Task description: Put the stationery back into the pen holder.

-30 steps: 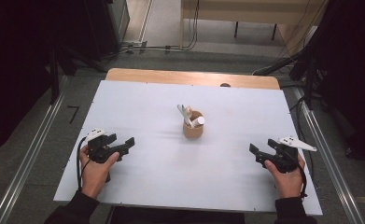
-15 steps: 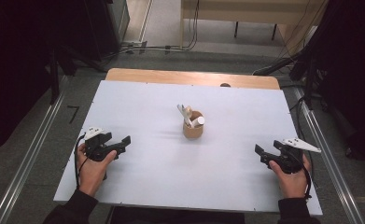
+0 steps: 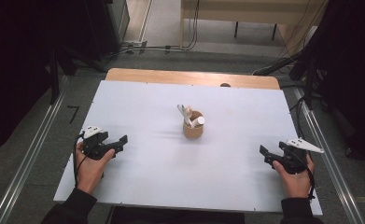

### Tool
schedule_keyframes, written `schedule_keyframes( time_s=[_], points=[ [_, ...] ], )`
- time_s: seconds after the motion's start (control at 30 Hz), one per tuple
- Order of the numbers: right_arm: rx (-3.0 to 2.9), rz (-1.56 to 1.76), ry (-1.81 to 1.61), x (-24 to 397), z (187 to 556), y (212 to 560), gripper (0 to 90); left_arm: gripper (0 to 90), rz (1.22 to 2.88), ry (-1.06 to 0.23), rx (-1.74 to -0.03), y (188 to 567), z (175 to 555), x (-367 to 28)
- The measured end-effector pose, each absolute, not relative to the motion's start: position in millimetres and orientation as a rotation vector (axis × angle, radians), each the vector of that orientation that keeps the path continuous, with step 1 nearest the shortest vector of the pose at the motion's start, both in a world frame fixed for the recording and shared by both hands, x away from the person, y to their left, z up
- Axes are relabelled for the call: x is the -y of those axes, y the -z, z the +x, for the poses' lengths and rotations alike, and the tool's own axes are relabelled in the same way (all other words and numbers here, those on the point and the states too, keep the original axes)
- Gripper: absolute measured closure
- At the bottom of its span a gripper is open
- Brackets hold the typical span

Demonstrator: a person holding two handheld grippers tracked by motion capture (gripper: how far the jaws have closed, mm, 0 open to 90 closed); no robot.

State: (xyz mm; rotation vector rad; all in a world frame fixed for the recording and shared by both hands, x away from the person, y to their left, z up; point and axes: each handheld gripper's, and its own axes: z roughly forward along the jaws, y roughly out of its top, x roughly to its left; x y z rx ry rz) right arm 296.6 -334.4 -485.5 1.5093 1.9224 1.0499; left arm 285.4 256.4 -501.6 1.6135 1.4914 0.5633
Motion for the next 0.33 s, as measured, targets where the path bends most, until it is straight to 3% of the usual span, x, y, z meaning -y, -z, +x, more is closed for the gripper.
schedule_keyframes(
  time_s=[0.33],
  points=[
    [-1.893, 1.532, -1.011, 347, 298, 490, 15.7, 15.4, 1.649, -0.575, -1.483, 504, 283, -258]
  ],
)
